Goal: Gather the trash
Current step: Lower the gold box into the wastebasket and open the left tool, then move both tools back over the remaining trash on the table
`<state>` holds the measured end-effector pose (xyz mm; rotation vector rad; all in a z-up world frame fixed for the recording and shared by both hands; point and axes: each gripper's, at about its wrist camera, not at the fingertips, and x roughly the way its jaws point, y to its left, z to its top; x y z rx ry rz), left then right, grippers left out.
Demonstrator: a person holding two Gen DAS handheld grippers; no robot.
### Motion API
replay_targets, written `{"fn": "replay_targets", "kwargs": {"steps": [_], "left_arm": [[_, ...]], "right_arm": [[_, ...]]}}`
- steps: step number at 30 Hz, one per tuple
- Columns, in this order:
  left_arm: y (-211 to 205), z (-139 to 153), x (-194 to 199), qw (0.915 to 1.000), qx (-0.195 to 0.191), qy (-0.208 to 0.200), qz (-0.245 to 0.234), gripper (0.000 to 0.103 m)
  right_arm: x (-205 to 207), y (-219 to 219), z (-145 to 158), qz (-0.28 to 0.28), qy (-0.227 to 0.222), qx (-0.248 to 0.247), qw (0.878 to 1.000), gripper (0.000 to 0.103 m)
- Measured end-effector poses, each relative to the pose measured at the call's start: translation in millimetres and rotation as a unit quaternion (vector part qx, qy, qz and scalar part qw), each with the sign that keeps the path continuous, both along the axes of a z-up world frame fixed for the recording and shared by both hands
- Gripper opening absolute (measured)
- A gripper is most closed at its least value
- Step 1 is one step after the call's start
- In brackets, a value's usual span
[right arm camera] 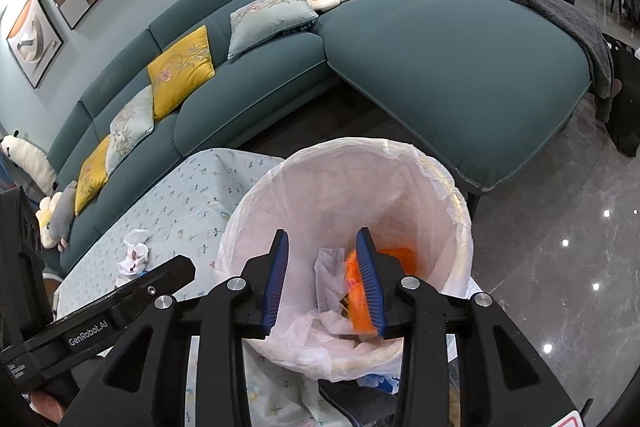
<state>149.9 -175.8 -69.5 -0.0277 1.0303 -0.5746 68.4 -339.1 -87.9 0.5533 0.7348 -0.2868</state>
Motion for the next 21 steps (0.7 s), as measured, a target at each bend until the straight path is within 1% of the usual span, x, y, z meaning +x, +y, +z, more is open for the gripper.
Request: {"fn": "replay_targets", "kwargs": {"steps": [4,8,15,21], "left_arm": [[14.8,3.6,-2.8,0.9998,0.000,-0.005,0.018,0.082],[33.7,9.9,-4.3,0.9991,0.000,-0.010,0.041,0.082],[84.0,16.0,-5.8,0.9960,-0.002,-0.010,0.088,0.082],[136.0,16.5,-8.0,0.9915,0.001,-0.010,0.130,0.082]], "right_arm": [[0.3,11.6,7.4,0.010,-0.002,-0.005,1.000,0.035],[0.3,28.0,14.7,0.024,-0.004,-0.011,1.000,0.040],[2.5,69.3,21.2,0.061,0.000,-0.017,0.998,0.042],[5.3,108.9,24.9,0.091,0.004,-0.023,0.996,0.049]]}}
